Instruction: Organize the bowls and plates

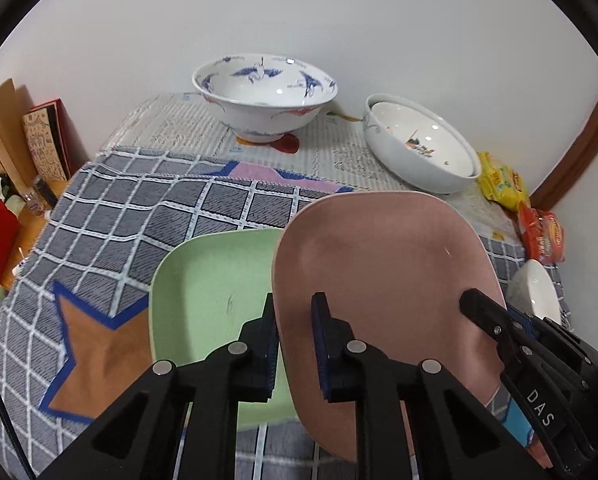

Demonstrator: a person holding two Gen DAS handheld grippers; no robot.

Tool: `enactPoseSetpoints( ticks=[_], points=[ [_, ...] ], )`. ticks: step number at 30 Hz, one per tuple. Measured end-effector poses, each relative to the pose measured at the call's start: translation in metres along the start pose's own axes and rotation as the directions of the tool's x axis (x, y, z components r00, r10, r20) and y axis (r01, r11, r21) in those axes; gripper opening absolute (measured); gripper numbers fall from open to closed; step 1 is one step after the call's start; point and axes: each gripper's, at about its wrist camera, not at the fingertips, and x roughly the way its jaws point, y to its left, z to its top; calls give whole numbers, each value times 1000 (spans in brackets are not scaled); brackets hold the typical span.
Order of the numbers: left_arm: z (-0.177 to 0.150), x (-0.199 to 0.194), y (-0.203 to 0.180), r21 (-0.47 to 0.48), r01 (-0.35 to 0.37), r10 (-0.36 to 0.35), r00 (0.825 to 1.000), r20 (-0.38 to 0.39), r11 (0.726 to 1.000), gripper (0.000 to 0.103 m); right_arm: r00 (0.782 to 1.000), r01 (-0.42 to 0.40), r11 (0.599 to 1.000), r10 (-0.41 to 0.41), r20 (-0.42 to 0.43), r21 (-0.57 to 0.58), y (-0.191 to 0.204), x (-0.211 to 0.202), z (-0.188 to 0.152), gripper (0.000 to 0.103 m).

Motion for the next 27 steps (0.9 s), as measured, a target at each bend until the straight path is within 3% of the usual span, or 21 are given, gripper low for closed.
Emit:
enactPoseSetpoints(
  ticks=[15,27],
  points=[
    [-28,-81,5,8,-3,2,997,72,1000,15,997,19,1000,-19,69,11,31,-83,-29,8],
    [-52,-104,13,8,13,-14,997,81,1000,15,994,15,1000,-16,104,13,45,-112,-53,8]
  ],
)
